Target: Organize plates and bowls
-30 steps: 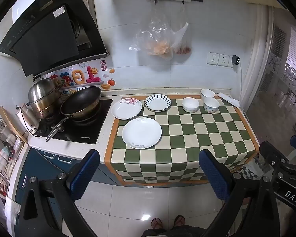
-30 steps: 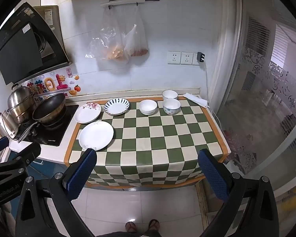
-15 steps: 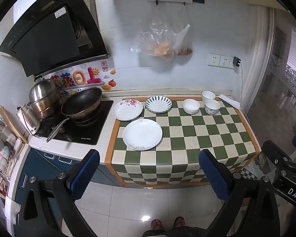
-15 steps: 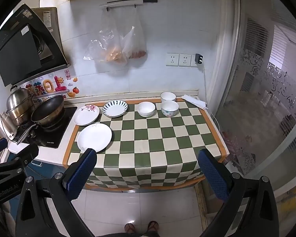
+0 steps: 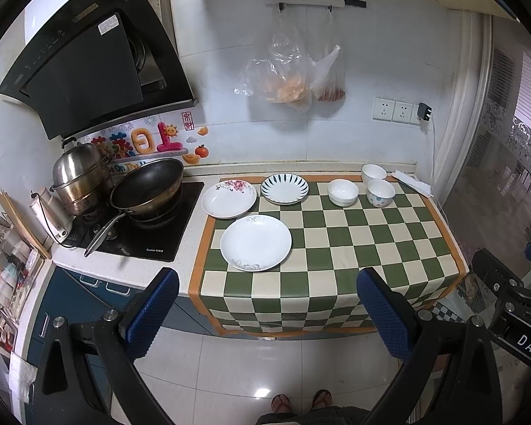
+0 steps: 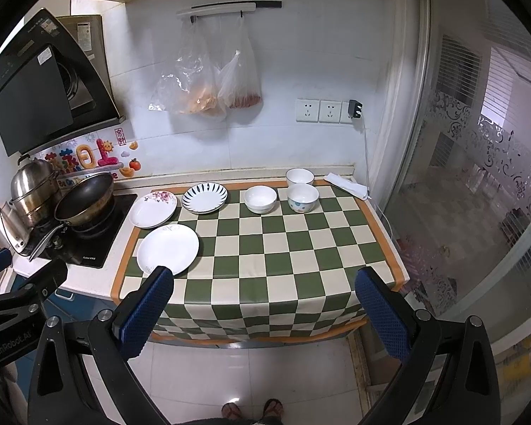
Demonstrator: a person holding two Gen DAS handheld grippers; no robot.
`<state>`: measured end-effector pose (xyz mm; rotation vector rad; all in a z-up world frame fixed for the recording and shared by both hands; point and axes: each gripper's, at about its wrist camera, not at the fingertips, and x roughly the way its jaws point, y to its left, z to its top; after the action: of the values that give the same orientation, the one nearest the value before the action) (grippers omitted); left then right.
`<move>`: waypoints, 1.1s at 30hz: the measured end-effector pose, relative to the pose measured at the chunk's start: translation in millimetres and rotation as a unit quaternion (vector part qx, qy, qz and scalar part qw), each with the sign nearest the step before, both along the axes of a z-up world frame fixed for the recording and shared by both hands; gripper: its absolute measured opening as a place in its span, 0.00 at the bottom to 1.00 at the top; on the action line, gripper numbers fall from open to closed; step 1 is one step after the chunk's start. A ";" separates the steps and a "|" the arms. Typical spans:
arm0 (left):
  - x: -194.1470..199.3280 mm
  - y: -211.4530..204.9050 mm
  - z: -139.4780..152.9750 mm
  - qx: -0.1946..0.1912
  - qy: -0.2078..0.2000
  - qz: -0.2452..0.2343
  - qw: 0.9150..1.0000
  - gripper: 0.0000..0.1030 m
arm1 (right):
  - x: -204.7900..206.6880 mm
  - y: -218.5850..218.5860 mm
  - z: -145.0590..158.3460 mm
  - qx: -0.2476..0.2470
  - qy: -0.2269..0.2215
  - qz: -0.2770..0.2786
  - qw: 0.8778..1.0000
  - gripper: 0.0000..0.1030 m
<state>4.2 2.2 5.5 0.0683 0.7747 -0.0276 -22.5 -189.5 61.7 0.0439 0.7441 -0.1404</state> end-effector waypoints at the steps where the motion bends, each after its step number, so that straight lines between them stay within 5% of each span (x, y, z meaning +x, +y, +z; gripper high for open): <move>1: 0.3 0.0 0.2 0.000 0.000 0.000 1.000 0.99 | -0.1 -0.3 0.2 0.000 -0.001 0.000 1.000 1.00; 33: 10.7 10.5 14.0 -0.001 -0.005 0.002 1.000 0.99 | -5.4 5.6 3.9 -0.001 -0.004 -0.002 1.000 1.00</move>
<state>14.9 12.8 19.6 0.0656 0.7649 -0.0239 -27.9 -183.9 65.6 0.0447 0.7350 -0.1440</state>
